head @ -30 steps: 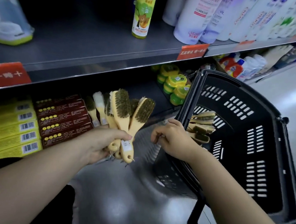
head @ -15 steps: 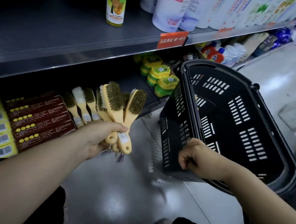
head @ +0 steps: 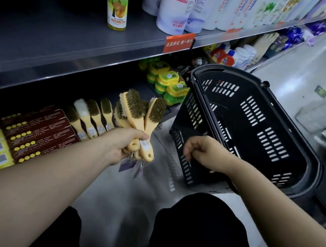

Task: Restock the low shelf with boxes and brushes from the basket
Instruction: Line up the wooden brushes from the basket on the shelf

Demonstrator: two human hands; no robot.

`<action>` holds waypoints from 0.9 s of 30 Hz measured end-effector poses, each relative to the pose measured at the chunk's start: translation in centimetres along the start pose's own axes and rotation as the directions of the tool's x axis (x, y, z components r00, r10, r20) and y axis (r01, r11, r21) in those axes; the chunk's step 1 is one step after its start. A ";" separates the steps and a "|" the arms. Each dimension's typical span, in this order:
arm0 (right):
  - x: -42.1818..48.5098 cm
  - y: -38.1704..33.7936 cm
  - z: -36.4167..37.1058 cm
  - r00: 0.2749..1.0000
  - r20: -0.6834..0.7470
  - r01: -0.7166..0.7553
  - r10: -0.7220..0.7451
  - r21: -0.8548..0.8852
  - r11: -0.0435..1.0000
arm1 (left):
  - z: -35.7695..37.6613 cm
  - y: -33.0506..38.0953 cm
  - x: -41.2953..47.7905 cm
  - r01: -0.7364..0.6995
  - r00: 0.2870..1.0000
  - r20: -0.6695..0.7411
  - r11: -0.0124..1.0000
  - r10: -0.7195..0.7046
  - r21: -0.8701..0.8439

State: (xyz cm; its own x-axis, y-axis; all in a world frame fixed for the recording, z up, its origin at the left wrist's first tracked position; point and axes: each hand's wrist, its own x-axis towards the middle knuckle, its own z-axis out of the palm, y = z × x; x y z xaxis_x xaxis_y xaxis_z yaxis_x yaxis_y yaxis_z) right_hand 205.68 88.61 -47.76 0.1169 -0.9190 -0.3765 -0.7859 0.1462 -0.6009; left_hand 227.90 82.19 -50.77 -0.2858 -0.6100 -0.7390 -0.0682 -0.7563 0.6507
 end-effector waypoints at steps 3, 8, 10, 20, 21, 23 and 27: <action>3.7 -2.0 1.5 0.999 -0.040 0.020 -0.010 0.275 0.961 | -0.5 0.9 0.9 -0.001 1.000 0.004 1.000 0.000 0.026; 10.1 -4.6 5.0 0.981 0.187 -0.161 0.047 0.656 0.738 | -2.9 2.8 3.4 -0.041 0.999 0.004 0.998 0.041 0.045; 12.4 -5.1 7.1 0.973 0.229 -0.196 0.039 0.721 0.665 | -4.7 2.3 4.9 -0.044 0.999 -0.016 0.999 0.044 -0.003; 22.5 -0.5 12.9 0.941 0.098 -0.268 0.324 0.801 0.535 | -11.0 -2.8 9.9 -0.149 0.939 -0.342 0.944 0.041 -0.295; 23.4 0.4 12.7 0.948 0.054 -0.241 0.314 0.768 0.593 | -11.2 -3.1 10.1 -0.151 0.936 -0.348 0.949 0.047 -0.277; 24.9 1.7 12.7 0.963 0.057 -0.223 0.264 0.724 0.653 | -11.6 -3.5 10.6 -0.161 0.931 -0.359 0.955 0.063 -0.248; 27.3 2.0 13.5 0.984 0.106 -0.178 0.143 0.561 0.809 | -11.9 -3.6 11.6 -0.173 0.928 -0.361 0.966 0.094 -0.192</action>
State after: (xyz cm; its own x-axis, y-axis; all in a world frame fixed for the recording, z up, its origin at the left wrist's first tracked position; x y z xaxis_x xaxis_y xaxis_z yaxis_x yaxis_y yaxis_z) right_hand 215.53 68.75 -68.75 0.0675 -0.8446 -0.5312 -0.3158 0.4869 -0.8143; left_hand 236.17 75.00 -63.77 0.0733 -0.7226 -0.6873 0.1672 -0.6705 0.7228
